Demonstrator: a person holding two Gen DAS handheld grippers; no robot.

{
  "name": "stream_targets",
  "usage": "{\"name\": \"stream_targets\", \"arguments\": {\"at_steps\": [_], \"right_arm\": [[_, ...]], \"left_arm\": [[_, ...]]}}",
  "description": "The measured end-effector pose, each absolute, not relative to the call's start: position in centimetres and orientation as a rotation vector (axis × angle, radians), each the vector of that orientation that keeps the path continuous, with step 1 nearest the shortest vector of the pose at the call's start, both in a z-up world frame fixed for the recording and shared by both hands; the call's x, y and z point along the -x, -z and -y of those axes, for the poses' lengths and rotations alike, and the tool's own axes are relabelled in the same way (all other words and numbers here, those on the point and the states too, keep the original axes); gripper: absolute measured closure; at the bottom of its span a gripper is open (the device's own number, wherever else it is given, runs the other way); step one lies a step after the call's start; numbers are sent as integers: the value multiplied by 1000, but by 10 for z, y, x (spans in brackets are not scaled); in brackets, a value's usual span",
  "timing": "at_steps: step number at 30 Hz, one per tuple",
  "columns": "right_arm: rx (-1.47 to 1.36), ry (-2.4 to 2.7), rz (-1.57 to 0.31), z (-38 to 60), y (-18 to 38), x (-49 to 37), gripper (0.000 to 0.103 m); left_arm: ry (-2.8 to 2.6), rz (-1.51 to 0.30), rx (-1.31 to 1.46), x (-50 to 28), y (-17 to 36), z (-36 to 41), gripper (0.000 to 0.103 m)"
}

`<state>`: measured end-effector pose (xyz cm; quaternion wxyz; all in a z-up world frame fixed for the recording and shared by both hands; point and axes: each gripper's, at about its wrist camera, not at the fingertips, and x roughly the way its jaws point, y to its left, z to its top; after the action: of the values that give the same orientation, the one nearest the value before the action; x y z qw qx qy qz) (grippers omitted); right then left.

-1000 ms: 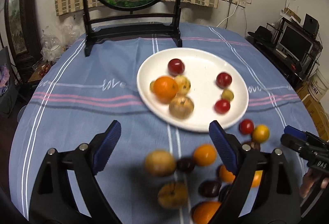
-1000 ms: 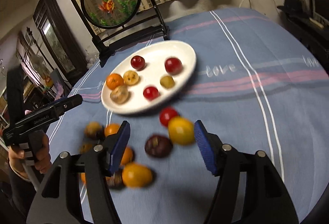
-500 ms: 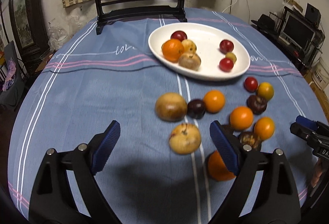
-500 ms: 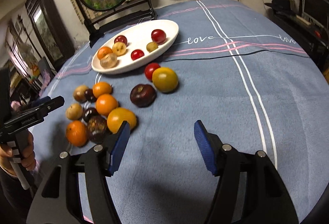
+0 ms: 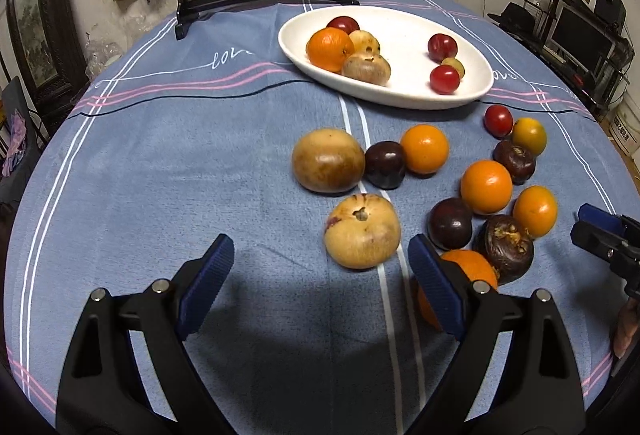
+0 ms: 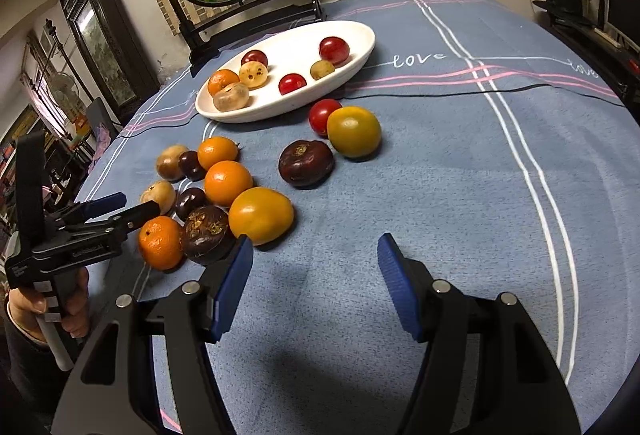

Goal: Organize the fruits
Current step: 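Grasp a pale spotted pear with the left gripper while the right grasps a yellow-orange fruit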

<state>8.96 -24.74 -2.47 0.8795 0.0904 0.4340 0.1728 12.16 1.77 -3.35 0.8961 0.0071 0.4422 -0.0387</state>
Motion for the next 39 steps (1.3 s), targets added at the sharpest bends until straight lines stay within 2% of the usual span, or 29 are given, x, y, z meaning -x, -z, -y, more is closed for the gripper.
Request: {"name": "stream_targets", "arguments": {"at_steps": [4,7,9,12,22,39], "right_arm": [[-185,-381,-912,244,26,-89,38],[-187,-389,-912,244,27,-89,38],[-191,-394,-914,244,28,-90,38],[-201,-396,-918,245,28,-90,38],[-178,-381,-914,243,28,-88,38],[191,-319,-929,188,28,-102,38]], "left_arm": [[88,-925,-1,-128,35,-18,13],[104,-936,18,-133,37,-18,17],[141,-954,48,-137,40,-18,40],[207,-971,95,-140,41,-17,63],[174,-936,51,-126,29,-17,63],[153,-923,82,-107,33,-38,63]]}}
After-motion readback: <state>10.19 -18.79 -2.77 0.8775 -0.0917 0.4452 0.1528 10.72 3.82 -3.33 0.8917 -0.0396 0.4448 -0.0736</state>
